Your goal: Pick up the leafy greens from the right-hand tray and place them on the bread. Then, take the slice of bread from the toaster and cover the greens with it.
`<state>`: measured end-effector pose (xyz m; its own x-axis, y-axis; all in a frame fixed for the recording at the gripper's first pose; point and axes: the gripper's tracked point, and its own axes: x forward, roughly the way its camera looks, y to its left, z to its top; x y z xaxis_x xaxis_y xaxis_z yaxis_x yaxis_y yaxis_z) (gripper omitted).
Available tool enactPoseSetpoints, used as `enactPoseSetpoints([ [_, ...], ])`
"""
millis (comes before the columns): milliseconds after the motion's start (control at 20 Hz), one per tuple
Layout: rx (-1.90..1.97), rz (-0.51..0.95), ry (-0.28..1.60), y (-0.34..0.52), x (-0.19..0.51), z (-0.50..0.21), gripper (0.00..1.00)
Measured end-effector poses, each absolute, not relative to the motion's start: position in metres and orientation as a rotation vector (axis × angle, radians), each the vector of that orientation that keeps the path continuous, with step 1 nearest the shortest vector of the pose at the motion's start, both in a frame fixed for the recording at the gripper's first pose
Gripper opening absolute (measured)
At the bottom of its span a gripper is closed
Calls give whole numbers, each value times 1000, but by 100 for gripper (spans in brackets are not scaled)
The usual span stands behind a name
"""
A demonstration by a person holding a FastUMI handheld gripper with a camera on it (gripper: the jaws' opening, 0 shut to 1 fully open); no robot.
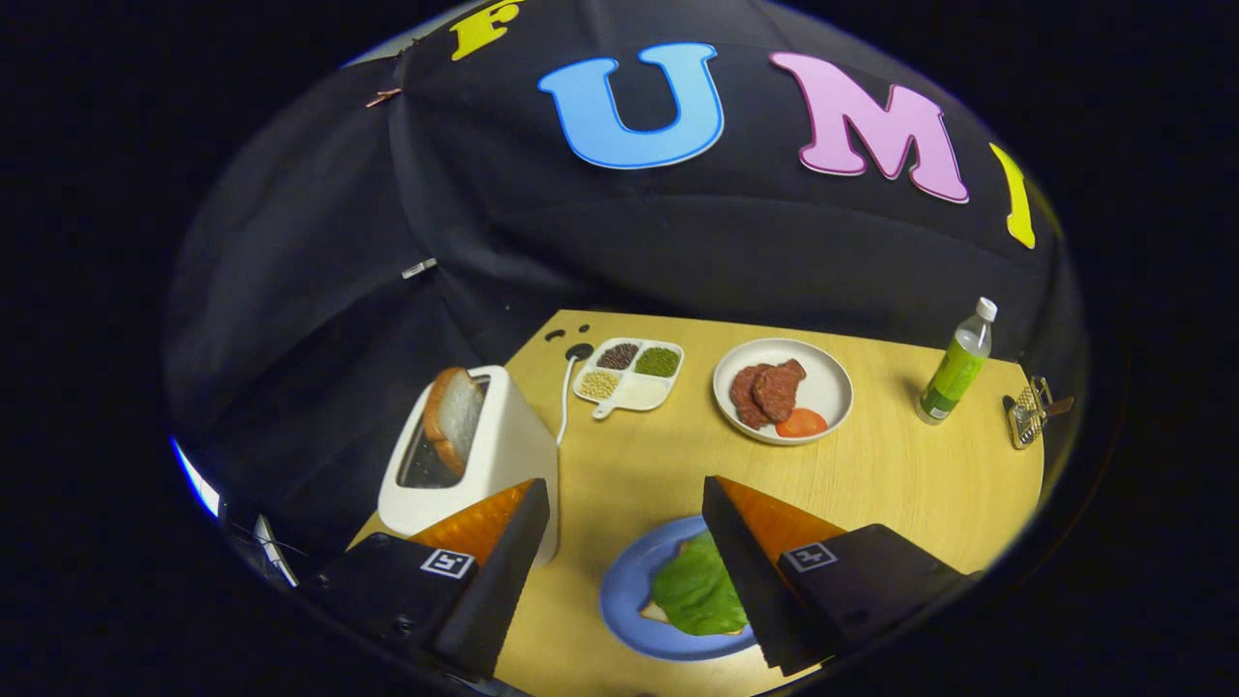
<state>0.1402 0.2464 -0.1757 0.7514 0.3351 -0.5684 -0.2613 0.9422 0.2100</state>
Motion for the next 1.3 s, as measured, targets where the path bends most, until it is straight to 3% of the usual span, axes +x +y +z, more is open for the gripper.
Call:
enactPoseSetpoints([
  [500,73,503,625,367,172,-168,99],
  [1000,1,491,668,411,193,-209,96],
  [1100,-4,488,676,413,194,-214,85],
  [1250,-19,485,690,414,195,-222,55],
  [1300,-27,475,698,412,196,-225,50],
])
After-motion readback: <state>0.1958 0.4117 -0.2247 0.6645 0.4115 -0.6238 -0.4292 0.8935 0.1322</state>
